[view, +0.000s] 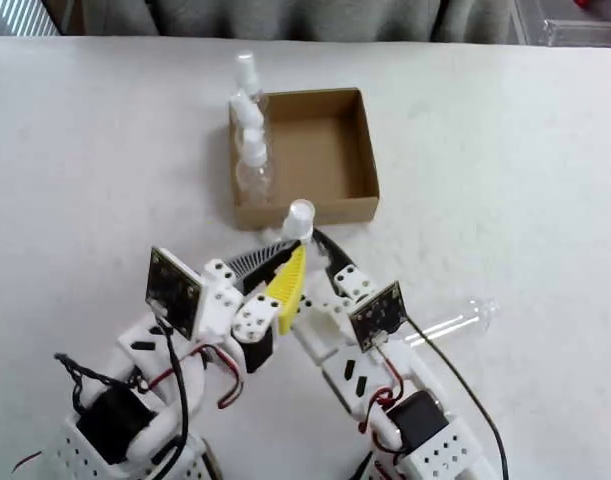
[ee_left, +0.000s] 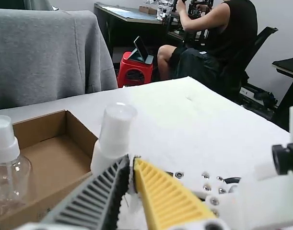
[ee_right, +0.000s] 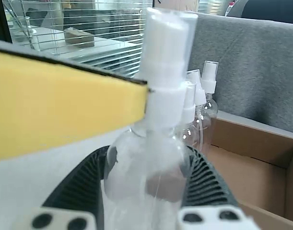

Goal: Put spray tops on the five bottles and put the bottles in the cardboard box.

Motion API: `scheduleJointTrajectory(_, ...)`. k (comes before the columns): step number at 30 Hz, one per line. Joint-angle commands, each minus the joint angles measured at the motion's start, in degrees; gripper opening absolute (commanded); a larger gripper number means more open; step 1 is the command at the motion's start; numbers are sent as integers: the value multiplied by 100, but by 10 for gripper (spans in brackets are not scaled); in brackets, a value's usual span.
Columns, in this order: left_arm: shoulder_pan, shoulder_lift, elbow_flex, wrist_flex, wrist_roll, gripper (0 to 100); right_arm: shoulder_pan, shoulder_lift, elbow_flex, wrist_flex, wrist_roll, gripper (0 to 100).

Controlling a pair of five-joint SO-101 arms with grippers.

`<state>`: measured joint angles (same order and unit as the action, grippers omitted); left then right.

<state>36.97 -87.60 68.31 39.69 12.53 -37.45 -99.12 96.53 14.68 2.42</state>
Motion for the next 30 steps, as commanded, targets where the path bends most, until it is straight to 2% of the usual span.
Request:
scheduleJointTrajectory(1,13,-4,-369,-88,-35,20,31,-75,53,4,-53,16)
scheduleJointTrajectory(11,13,-13,-1327,1424,-44,20,75,-75,53,4,-44,16)
scheduleJointTrajectory(15,13,-163,-1512,1978,-79,20,330,-75,53,-40,-44,16)
scheduleJointTrajectory(18,13,-558,-1345,2295,-563,20,593,-84,44,-48,-44,16)
scheduleJointTrajectory(25,13,-1719,-132,2136,-730,20,954,-75,26,-418,-26,16)
scheduleJointTrajectory(30,31,-1745,369,2040,-730,20,1147,-75,-97,-998,-9,16)
